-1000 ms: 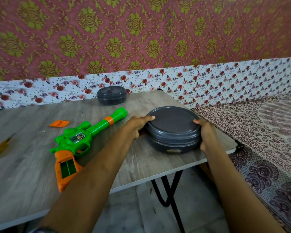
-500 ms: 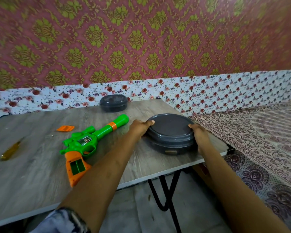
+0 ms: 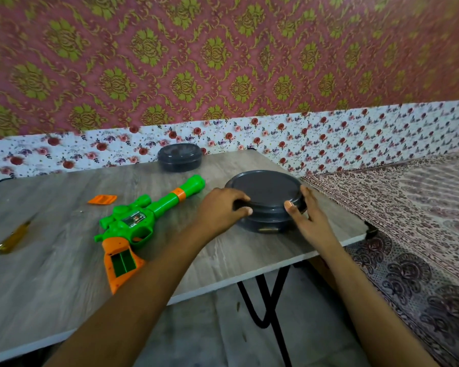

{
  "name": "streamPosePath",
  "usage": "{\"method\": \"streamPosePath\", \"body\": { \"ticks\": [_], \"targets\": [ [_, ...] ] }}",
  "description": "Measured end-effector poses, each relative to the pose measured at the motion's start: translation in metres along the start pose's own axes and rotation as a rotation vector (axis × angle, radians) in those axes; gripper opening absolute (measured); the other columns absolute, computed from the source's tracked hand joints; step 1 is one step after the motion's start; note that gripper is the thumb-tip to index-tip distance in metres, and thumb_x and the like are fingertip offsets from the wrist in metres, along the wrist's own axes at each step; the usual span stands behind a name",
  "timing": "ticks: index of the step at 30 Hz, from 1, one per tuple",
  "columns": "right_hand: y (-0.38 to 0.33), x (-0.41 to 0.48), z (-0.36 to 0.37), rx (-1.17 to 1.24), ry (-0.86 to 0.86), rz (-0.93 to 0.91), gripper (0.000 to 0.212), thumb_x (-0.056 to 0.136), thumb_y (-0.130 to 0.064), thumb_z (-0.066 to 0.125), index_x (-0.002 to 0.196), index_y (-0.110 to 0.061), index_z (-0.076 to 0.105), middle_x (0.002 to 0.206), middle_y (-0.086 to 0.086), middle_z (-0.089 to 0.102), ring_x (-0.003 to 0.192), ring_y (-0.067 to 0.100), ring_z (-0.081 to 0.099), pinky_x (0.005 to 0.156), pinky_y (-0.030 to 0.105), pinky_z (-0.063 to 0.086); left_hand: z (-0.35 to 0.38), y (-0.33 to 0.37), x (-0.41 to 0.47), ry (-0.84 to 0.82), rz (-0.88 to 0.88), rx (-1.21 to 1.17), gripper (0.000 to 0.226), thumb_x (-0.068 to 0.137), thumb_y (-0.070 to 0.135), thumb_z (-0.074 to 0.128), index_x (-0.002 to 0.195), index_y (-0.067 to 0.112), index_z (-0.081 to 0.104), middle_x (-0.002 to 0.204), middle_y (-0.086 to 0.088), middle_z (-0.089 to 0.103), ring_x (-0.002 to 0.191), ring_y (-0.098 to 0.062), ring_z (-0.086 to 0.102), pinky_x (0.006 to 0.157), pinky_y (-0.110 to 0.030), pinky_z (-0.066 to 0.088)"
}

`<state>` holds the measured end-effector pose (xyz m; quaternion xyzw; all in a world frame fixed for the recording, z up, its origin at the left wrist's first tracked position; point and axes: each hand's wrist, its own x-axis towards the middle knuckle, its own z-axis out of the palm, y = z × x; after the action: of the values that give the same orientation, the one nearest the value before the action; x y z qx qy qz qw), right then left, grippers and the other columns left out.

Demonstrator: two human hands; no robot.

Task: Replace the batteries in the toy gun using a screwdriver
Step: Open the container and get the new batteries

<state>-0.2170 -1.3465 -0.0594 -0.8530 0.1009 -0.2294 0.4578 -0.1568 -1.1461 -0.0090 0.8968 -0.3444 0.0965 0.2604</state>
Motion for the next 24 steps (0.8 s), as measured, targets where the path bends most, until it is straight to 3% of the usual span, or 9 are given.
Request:
{"method": "streamPosePath", "body": {
  "ticks": [6,12,19,24],
  "targets": [
    [-0.003,0.087,0.029,-0.127,-0.018,0.022,0.070,0.091,-0.043,0.050,0.148,-0.013,0.022,0.155,0.006,0.023,0.141,0.025,0.025,0.114,0.037,0.021,0.014,-0.026,0.064,-0.040,-0.078,0.305,0.041,0.092,0.022,0.053,0.131,0.010,0.052,0.134,-0.012,0.053,0.121,-0.027,0.049,0.102,-0.035,0.039],
    [0.013,0.209,0.072,-0.133,-0.009,0.094,0.068,0.091,-0.047,0.049,0.146,-0.014,0.027,0.145,0.013,0.041,0.130,0.032,0.042,0.104,0.039,0.035,0.029,-0.082,0.172,-0.123,-0.106,0.360,0.032,0.087,0.017,0.053,0.118,0.008,0.055,0.120,-0.013,0.059,0.107,-0.029,0.057,0.085,-0.033,0.046],
    [0.038,0.326,0.114,-0.054,0.037,0.109,0.059,0.089,-0.048,0.052,0.136,-0.014,0.041,0.134,0.014,0.053,0.120,0.034,0.050,0.102,0.045,0.041,0.034,-0.134,0.279,-0.280,-0.129,0.358,0.045,0.090,0.019,0.055,0.134,0.009,0.047,0.130,-0.016,0.052,0.112,-0.029,0.052,0.080,-0.028,0.038],
    [0.048,0.352,0.116,-0.006,0.055,0.098,0.058,0.090,-0.043,0.052,0.139,-0.015,0.040,0.136,0.015,0.050,0.123,0.035,0.047,0.105,0.047,0.038,0.033,-0.155,0.313,-0.342,-0.117,0.353,0.058,0.091,0.018,0.054,0.145,0.017,0.034,0.141,-0.015,0.044,0.123,-0.029,0.047,0.096,-0.031,0.040]
  ]
}}
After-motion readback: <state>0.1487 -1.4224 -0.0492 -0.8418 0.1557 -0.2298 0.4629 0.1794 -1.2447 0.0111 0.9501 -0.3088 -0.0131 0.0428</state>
